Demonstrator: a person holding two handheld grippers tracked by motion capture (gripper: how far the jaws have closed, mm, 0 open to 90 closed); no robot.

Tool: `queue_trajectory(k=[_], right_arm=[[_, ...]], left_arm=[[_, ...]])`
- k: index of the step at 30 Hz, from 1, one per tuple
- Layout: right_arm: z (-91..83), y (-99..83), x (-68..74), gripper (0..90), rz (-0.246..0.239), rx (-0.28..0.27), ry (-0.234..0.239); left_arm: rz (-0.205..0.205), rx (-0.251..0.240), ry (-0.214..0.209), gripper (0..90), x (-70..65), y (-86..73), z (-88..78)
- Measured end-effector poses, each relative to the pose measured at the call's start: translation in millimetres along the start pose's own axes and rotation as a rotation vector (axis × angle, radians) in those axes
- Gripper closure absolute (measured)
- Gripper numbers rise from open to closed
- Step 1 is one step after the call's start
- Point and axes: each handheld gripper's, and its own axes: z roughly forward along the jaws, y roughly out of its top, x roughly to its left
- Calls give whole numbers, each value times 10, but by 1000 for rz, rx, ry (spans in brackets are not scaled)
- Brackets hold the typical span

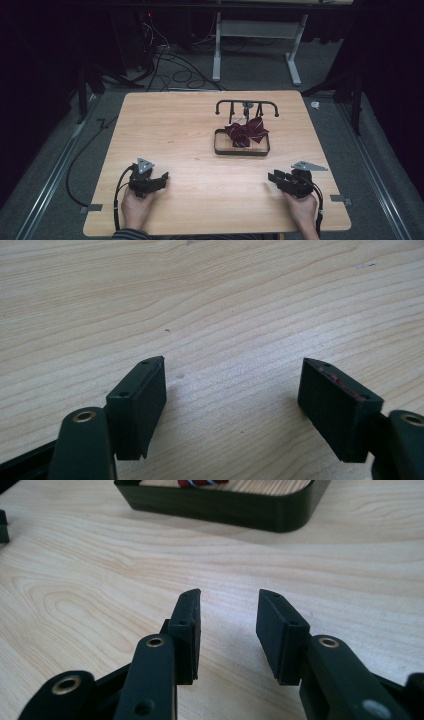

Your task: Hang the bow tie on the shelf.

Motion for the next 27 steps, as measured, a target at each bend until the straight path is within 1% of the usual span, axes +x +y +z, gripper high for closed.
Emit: queue_trajectory(k=[5,9,13,15,16,18,19,20,27], right_arm=[[41,-36,10,635,-2,15,-10],[57,-46,26,621,-12,27,-34],[80,-38,66,568,-47,33,-57],[99,-31,102,546,-80,36,-77],[110,-30,127,535,-107,41,-94],[134,-33,202,526,-159,52,-141],[149,-40,251,522,-199,61,-176],[158,-44,276,519,-223,62,-192],[168,-41,285,508,-217,62,-191]], left_arm=[[0,1,0,279,0,1,0],[1,0,0,279,0,0,0],[1,2,0,279,0,0,-1],[1,2,0,278,0,0,-1],[1,2,0,278,0,0,-1],[-1,2,-2,277,2,0,-4],[-1,2,-4,277,3,-1,-5],[-2,2,-6,277,5,-1,-6],[-3,1,-8,277,8,-2,-7]])
